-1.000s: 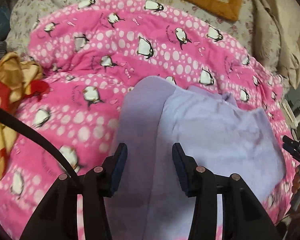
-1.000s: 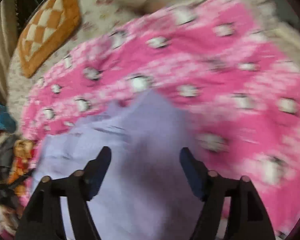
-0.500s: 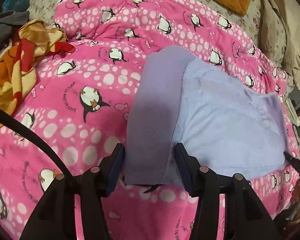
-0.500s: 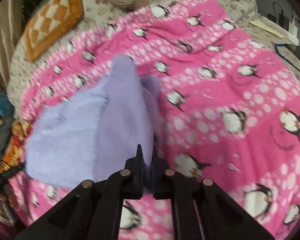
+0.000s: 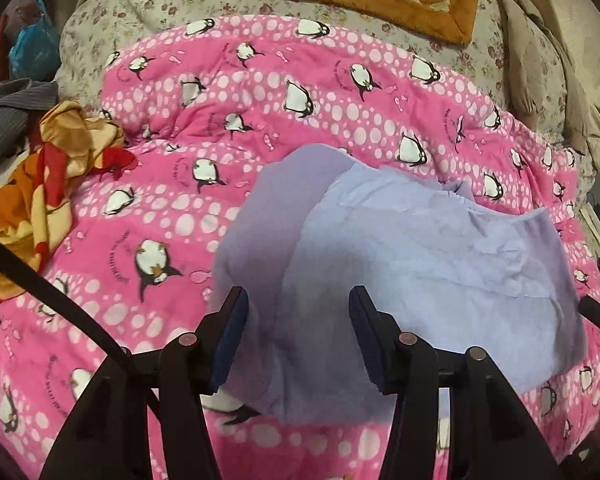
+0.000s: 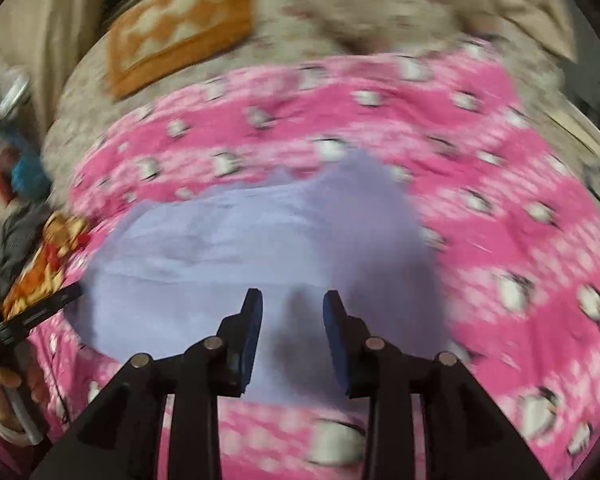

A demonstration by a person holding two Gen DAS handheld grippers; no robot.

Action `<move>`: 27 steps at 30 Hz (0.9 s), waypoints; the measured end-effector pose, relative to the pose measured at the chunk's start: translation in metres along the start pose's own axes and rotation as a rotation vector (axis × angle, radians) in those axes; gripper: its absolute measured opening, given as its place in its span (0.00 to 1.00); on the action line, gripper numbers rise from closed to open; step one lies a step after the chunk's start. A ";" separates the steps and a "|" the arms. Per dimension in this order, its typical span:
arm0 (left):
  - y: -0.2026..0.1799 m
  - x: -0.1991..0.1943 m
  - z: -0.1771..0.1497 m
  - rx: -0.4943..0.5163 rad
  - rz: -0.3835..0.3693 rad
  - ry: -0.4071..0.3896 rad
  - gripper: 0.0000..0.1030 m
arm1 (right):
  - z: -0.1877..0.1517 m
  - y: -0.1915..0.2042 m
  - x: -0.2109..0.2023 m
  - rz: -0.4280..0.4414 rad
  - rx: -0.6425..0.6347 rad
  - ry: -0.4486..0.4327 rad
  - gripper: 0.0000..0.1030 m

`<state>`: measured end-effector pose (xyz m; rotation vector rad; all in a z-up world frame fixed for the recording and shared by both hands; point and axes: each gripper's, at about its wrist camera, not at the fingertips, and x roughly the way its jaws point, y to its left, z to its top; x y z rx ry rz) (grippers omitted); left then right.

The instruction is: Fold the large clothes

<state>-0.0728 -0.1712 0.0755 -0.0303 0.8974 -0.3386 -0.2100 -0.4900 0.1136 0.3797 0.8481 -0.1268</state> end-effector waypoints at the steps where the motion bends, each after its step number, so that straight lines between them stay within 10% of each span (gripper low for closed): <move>1: -0.001 0.003 -0.001 0.010 0.009 -0.007 0.21 | 0.005 0.017 0.012 0.010 -0.034 0.011 0.32; 7: 0.003 0.017 -0.007 0.051 0.042 -0.033 0.22 | 0.031 0.094 0.081 0.026 -0.150 0.016 0.32; 14: 0.012 0.022 -0.005 0.022 0.002 -0.026 0.25 | 0.028 0.085 0.171 -0.020 -0.010 0.126 0.31; 27: 0.022 0.016 -0.008 -0.018 -0.033 -0.012 0.25 | 0.014 0.089 0.104 -0.026 -0.035 0.104 0.34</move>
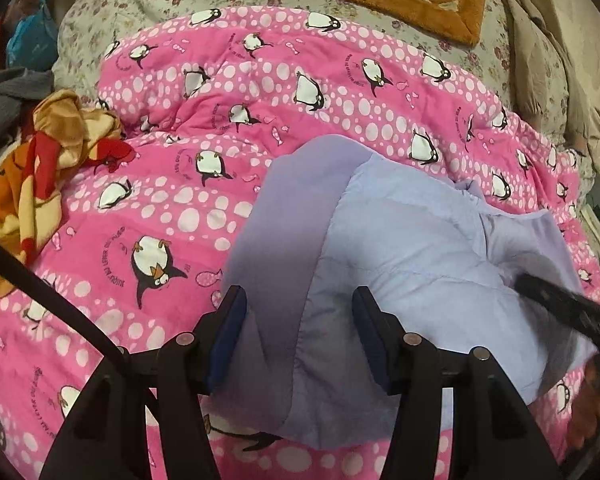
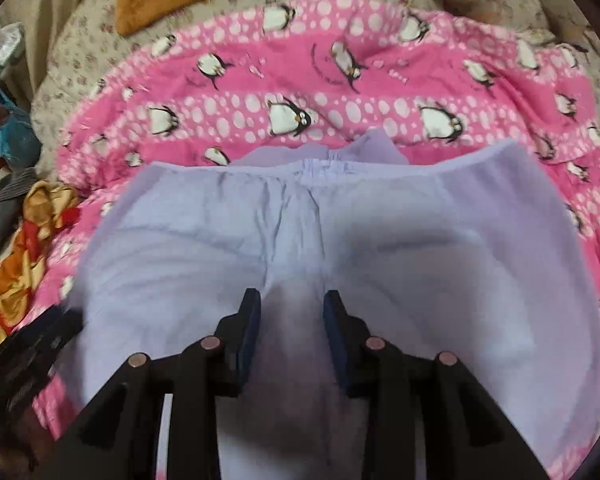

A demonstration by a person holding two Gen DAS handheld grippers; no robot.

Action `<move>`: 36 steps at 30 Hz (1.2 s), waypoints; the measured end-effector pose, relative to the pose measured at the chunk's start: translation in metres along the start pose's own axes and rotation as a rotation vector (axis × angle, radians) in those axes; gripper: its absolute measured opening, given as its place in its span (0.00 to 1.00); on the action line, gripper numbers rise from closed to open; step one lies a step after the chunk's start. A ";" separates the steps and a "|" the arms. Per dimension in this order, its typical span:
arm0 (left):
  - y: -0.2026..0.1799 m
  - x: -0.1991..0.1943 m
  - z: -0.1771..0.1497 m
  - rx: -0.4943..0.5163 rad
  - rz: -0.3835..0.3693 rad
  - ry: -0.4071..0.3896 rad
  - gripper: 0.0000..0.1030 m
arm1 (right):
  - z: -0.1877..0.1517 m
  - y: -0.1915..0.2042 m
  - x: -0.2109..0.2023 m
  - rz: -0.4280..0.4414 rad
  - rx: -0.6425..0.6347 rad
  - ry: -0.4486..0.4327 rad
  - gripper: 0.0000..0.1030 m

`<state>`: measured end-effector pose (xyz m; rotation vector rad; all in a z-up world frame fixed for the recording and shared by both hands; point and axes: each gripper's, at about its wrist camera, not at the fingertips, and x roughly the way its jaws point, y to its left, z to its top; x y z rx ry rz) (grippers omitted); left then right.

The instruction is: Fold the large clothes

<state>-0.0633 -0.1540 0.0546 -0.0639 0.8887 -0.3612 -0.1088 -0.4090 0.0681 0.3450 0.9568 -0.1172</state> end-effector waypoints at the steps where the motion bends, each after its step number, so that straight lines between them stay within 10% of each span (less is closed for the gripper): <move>1: 0.001 -0.001 -0.001 -0.003 -0.003 0.001 0.25 | -0.005 0.000 -0.007 -0.001 -0.004 -0.006 0.35; 9: 0.027 -0.014 0.002 -0.107 -0.114 0.022 0.25 | -0.045 0.002 -0.004 -0.072 -0.033 0.051 0.37; 17: 0.040 -0.032 0.011 -0.115 -0.114 -0.043 0.25 | -0.018 0.010 -0.033 -0.075 -0.017 0.018 0.38; 22: 0.054 -0.014 0.012 -0.211 -0.263 0.041 0.32 | 0.007 0.006 -0.011 -0.068 0.057 -0.002 0.38; 28: 0.050 0.004 0.012 -0.195 -0.225 0.089 0.32 | 0.015 -0.010 0.058 -0.173 0.096 0.057 0.38; 36: 0.045 0.010 0.009 -0.166 -0.197 0.100 0.32 | 0.008 -0.005 0.021 -0.120 0.073 0.063 0.37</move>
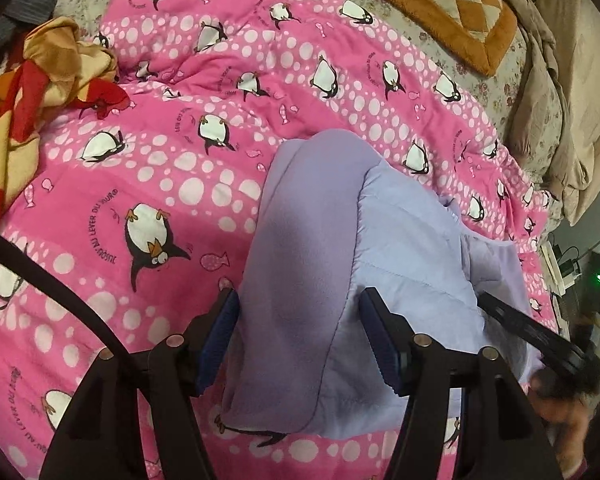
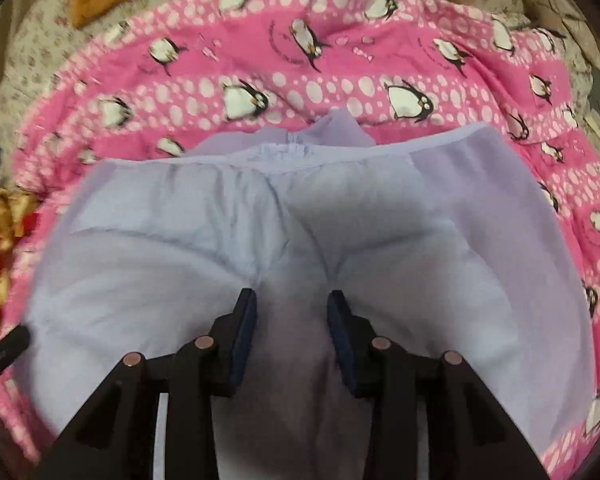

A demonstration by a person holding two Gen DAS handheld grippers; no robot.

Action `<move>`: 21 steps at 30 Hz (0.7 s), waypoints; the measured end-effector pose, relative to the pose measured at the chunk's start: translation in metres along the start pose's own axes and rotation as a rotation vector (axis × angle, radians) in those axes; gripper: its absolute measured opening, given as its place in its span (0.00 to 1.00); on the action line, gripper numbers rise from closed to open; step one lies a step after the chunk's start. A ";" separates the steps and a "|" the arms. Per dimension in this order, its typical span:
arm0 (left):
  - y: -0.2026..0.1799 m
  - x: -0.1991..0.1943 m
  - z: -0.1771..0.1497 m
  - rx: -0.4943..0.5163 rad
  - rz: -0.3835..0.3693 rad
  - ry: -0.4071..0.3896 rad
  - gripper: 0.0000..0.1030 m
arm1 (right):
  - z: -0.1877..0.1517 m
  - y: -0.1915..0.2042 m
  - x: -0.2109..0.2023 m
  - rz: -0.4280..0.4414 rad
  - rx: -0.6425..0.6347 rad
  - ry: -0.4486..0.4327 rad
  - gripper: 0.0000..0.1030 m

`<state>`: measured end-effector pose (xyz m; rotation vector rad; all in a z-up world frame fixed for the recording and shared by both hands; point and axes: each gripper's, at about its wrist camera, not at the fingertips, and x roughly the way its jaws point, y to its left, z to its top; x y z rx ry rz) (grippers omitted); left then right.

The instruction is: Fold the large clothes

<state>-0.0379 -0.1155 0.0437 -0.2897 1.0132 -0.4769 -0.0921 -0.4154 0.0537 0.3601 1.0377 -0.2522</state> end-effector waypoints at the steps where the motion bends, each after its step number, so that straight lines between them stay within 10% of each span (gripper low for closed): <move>1: 0.000 0.000 0.000 -0.002 0.000 0.001 0.32 | -0.007 -0.001 -0.012 0.019 -0.006 -0.009 0.37; 21: 0.021 0.009 0.014 -0.081 -0.053 0.008 0.40 | -0.068 0.014 -0.029 0.016 -0.143 -0.005 0.46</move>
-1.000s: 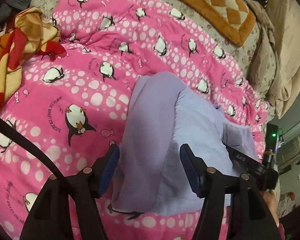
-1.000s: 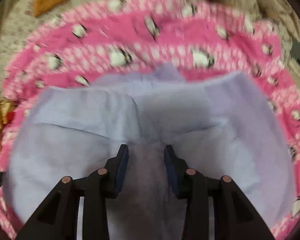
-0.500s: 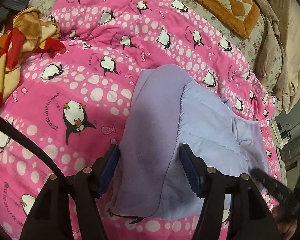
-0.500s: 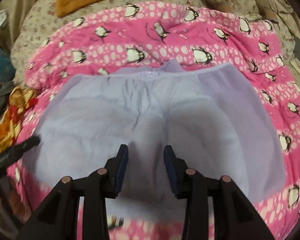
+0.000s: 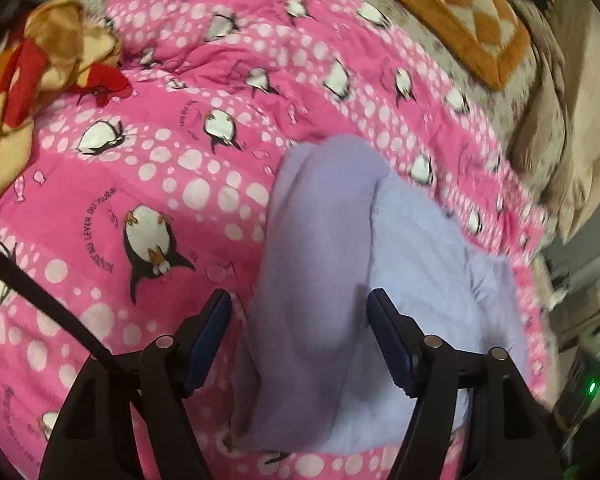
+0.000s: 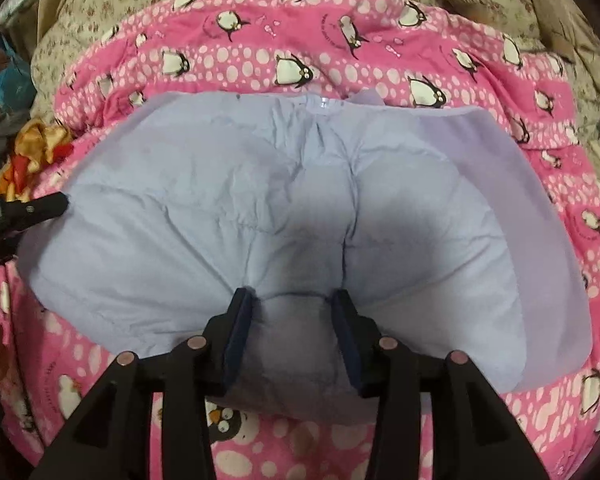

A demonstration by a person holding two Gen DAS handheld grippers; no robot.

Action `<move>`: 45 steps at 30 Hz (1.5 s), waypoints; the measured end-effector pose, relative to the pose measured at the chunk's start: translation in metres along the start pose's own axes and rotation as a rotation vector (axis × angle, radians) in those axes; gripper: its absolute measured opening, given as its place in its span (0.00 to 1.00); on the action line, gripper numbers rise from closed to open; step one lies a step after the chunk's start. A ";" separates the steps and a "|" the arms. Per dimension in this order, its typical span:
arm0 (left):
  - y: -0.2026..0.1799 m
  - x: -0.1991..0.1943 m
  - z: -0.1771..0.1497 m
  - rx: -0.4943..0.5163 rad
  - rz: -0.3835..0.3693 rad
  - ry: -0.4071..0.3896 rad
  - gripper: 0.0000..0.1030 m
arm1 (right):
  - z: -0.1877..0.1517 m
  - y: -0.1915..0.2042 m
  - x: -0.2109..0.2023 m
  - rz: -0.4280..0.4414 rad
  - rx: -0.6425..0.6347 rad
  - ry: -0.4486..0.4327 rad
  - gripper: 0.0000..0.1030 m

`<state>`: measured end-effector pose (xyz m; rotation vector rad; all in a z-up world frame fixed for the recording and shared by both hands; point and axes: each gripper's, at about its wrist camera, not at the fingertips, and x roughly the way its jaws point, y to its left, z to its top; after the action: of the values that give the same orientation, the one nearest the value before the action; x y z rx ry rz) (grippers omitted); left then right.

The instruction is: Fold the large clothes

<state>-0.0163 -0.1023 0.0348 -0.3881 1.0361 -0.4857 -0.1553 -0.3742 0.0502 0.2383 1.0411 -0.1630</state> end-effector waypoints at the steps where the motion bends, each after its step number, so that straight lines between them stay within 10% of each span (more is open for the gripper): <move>1: 0.004 0.000 0.003 -0.020 -0.006 -0.010 0.41 | -0.001 -0.004 -0.004 0.027 0.022 -0.005 0.48; 8: 0.010 0.034 0.013 -0.045 -0.039 0.116 0.48 | -0.005 -0.010 -0.009 0.090 0.016 -0.008 0.60; 18: -0.004 0.043 0.008 0.042 -0.018 0.079 0.54 | 0.003 -0.034 -0.018 0.190 0.109 -0.064 0.60; 22: -0.007 0.046 0.008 0.054 -0.107 0.102 0.11 | 0.009 -0.037 -0.002 0.222 0.135 -0.045 0.46; 25: -0.011 0.044 0.005 0.057 -0.117 0.085 0.02 | 0.005 -0.036 0.009 0.215 0.128 -0.044 0.46; 34: 0.005 0.048 0.004 -0.083 -0.144 0.096 0.14 | 0.010 -0.038 -0.018 0.283 0.127 -0.060 0.46; 45: -0.052 0.000 0.006 0.091 -0.169 0.046 0.00 | 0.004 -0.037 0.017 0.224 0.078 -0.011 0.46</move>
<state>-0.0210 -0.1449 0.0643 -0.3872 1.0259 -0.6935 -0.1530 -0.4111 0.0329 0.4223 0.9902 -0.0021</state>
